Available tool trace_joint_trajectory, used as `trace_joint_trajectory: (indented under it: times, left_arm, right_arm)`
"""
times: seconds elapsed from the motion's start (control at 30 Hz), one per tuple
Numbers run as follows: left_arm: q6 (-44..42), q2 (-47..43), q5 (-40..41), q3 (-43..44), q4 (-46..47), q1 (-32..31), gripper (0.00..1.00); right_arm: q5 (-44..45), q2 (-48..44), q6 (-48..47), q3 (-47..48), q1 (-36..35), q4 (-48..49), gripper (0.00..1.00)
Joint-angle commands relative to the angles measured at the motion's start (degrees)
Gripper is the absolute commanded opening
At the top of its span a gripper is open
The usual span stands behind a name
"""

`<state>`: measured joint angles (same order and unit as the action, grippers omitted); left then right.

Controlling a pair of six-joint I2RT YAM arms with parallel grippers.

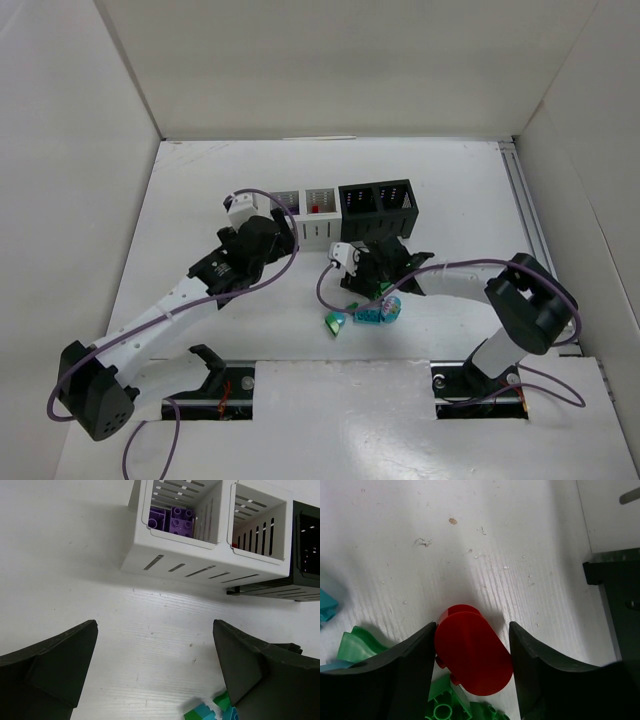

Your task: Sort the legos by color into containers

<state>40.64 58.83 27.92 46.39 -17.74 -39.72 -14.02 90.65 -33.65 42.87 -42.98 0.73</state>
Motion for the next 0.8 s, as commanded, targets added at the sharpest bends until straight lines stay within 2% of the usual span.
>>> trace_joint_trajectory:
  times: [0.0, 0.17, 0.3, 0.57, 0.77]
  left_arm:
    - [0.92, -1.35, 1.35, -0.34, -0.46, 0.17, 0.99]
    - [1.45, -1.87, 1.35, -0.34, -0.98, 0.17, 0.99]
    - [1.46, -2.40, 1.87, -0.34, -1.51, 0.17, 0.99]
    - [2.51, -4.07, -3.83, -4.02, -0.99, 0.17, 0.99]
    - [3.21, -4.60, -9.11, -7.19, 1.21, 0.17, 0.99]
  right_arm:
    - [-0.91, -0.30, 0.16, -1.12, 0.97, -0.03, 0.57]
    - [-3.89, -0.30, -0.45, -0.51, 1.50, -0.03, 0.40]
    - [-7.06, -3.28, -1.94, 0.72, 1.50, -0.03, 0.33]
    - [-14.10, -11.37, -6.16, 9.05, 1.50, -0.03, 0.30]
    - [-13.58, -7.60, -7.22, 19.95, 1.50, -0.03, 0.30]
